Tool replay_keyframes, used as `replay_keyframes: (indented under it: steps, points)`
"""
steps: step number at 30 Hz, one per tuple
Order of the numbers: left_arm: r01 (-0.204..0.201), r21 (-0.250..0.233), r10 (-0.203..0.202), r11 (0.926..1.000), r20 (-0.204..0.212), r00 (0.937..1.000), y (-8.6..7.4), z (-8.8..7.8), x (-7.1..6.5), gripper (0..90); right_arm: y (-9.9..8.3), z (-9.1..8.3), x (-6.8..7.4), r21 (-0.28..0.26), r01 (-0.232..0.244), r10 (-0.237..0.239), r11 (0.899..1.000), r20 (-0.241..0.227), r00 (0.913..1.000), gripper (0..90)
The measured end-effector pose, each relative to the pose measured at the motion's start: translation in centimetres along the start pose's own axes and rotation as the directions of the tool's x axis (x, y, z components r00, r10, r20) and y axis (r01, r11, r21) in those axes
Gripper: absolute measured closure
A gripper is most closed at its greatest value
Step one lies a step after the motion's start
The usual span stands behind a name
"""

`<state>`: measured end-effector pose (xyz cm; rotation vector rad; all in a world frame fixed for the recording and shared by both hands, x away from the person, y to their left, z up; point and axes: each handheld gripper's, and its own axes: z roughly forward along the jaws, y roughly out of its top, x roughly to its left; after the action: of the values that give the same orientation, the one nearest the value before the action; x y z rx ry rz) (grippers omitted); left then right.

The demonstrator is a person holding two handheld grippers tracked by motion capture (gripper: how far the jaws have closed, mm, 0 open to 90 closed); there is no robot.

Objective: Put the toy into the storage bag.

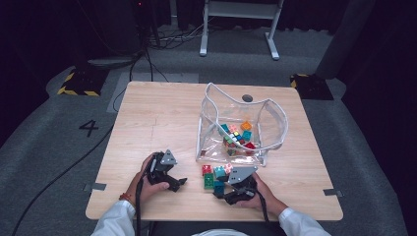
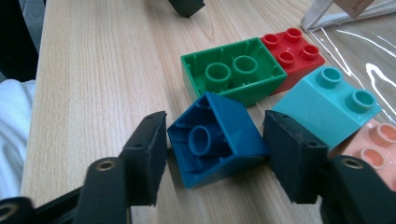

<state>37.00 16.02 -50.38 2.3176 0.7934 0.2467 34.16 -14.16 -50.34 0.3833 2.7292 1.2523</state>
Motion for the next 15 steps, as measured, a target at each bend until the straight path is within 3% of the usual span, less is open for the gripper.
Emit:
replay_keyframes:
  steps: [1, 3, 5, 9, 11, 13, 15]
  points:
    - [0.000, 0.000, 0.000, 1.0000, 0.000, 1.0000, 0.00, 0.00, 0.00, 0.2, -0.02, -0.13, 0.24, 0.013, -0.033, 0.033, 0.999, 0.002, 0.9994, 45.0]
    - [0.000, 0.000, 0.000, 1.0000, 0.000, 1.0000, 0.00, 0.00, 0.00, 0.2, -0.05, -0.06, -0.01, -0.005, 0.007, -0.007, 1.000, 0.000, 1.0000, 47.0]
    - [0.000, 0.000, 0.000, 1.0000, 0.000, 1.0000, 0.00, 0.00, 0.00, 0.2, -0.10, -0.15, -0.04, -0.005, 0.018, -0.018, 1.000, -0.003, 0.9998, 47.5]
    - [0.000, 0.000, 0.000, 1.0000, 0.000, 1.0000, 0.00, 0.00, 0.00, 0.2, -0.23, -0.41, 0.19, 0.012, -0.020, 0.020, 1.000, -0.002, 0.9998, 47.6]
    - [0.000, 0.000, 0.000, 1.0000, 0.000, 1.0000, 0.00, 0.00, 0.00, 0.2, -0.28, -0.46, 0.19, 0.009, -0.012, 0.012, 1.000, 0.000, 0.9999, 47.6]
    - [0.001, 0.002, -0.001, 1.0000, 0.000, 1.0000, 0.00, -0.01, -0.01, 0.2, -0.32, -0.37, 0.02, -0.015, 0.038, -0.038, 0.999, 0.005, 0.9993, 47.6]
    - [0.000, 0.000, 0.000, 1.0000, 0.000, 1.0000, 0.00, 0.00, 0.00, 0.2, -0.45, -0.57, 0.11, -0.015, 0.041, -0.041, 0.999, 0.006, 0.9991, 47.6]
